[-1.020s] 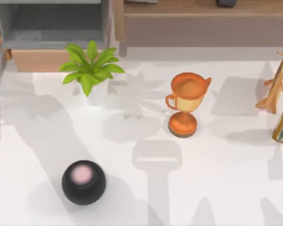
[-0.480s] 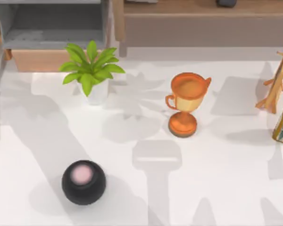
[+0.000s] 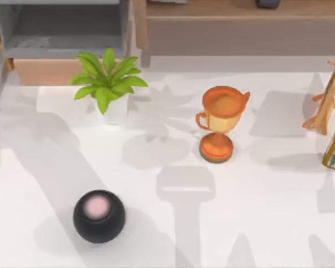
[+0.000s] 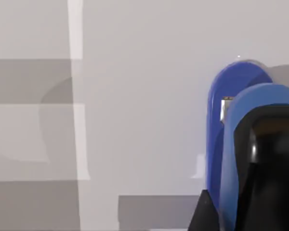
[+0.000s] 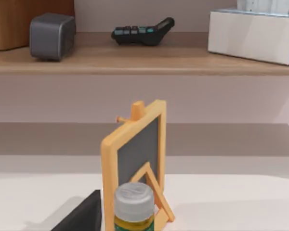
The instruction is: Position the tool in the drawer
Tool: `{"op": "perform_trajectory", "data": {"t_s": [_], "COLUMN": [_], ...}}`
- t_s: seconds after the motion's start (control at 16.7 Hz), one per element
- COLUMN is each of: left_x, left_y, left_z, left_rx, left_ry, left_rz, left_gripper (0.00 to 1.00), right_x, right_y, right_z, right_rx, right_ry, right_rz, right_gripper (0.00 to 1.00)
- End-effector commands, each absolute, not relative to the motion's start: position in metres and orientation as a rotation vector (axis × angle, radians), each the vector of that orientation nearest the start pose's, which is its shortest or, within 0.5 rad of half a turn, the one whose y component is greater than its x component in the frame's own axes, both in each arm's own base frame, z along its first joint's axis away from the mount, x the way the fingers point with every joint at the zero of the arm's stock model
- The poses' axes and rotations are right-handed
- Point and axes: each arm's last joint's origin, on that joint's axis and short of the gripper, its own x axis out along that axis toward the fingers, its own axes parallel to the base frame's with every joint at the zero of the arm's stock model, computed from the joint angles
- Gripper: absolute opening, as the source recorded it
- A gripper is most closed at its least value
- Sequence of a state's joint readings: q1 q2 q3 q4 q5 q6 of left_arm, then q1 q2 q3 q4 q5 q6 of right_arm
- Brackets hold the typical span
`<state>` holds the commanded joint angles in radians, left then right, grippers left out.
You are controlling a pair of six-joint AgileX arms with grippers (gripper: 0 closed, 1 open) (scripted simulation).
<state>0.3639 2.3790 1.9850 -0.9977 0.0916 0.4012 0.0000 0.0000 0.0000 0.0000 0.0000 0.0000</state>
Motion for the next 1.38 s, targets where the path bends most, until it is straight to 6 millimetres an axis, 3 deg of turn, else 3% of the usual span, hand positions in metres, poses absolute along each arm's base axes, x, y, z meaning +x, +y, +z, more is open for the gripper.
{"op": "perform_trajectory", "data": {"t_s": [0.36, 1.02, 1.38], "left_x": [0.451, 0.451, 0.449], "left_y": [0.175, 0.175, 0.182], "left_z": [0.146, 0.148, 0.191], "left_rx": [0.015, 0.016, 0.067], "left_ry": [1.372, 1.359, 1.037], "left_rz": [-0.033, -0.036, -0.079], "left_gripper": [0.98, 1.00, 1.00], "right_x": [0.106, 0.106, 0.106], "right_y": [-0.001, -0.001, -0.001], "right_z": [0.160, 0.160, 0.160], "right_rx": [0.000, 0.000, 0.000], "right_ry": [0.000, 0.000, 0.000], "right_rz": [0.000, 0.000, 0.000], "right_gripper": [1.00, 1.00, 1.00]}}
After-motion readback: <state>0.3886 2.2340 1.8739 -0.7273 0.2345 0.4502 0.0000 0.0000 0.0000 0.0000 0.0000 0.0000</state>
